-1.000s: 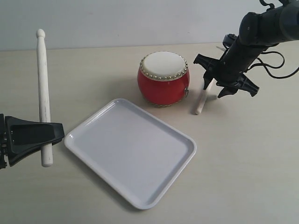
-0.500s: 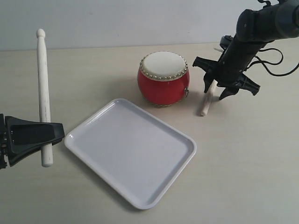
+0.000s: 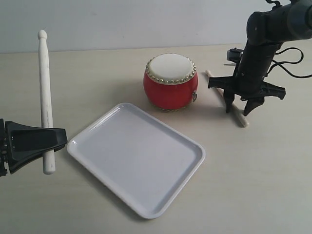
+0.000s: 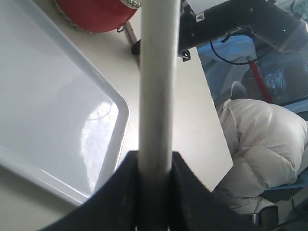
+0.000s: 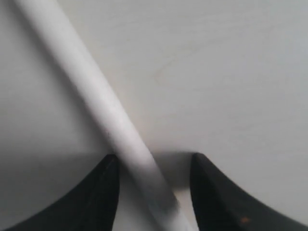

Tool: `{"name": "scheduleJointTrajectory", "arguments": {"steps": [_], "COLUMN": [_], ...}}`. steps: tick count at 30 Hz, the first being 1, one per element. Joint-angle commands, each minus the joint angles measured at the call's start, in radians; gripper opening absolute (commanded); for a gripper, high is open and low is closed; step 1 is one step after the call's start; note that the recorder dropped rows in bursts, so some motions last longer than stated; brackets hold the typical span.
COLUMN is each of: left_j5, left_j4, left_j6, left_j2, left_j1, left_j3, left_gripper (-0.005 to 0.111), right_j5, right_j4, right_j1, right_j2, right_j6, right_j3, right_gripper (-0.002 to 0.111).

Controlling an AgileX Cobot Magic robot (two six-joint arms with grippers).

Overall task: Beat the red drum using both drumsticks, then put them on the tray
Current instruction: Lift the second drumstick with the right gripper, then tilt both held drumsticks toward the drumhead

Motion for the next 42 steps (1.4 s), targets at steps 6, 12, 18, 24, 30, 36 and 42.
{"name": "scheduleJointTrajectory", "arguments": {"steps": [6,12,18,24,30,36,42], "left_j5": [0.016,0.016,0.016,0.016,0.016,-0.063,-0.132], "left_j4": [-0.018,-0.018,-0.018,-0.018,-0.009,0.283,0.785], "left_j6": [-0.001,0.001,0.001,0.004,0.004,-0.201,-0.571], "left_j2": [-0.004,-0.004,-0.004,-0.004,-0.004,-0.004,0.053], "left_j1": [0.003,0.003,0.003,0.003,0.003,0.003,0.003], "left_j3": [-0.004,-0.004,-0.004,-0.004,-0.015,-0.188,-0.493], "left_gripper": [0.0,0.0,0.0,0.0,0.0,0.0,0.0], "right_j5": [0.034,0.034,0.034,0.034,0.081,0.146,0.291], "right_j4": [-0.044,-0.075,-0.094,-0.092,-0.118,-0.102,0.0], "right_j1": [-0.003,-0.003,-0.003,-0.003,-0.019,-0.05,-0.05], "right_j2": [-0.003,-0.003,-0.003,-0.003,-0.03,-0.188,-0.358], "right_j6": [-0.132,-0.242,-0.39,-0.435,-0.328,-0.368,-0.544], "right_j3": [-0.009,-0.009,-0.009,-0.009,-0.009,-0.009,-0.007], "right_gripper": [0.033,0.032,0.032,0.007,0.0,0.0,0.0]}}
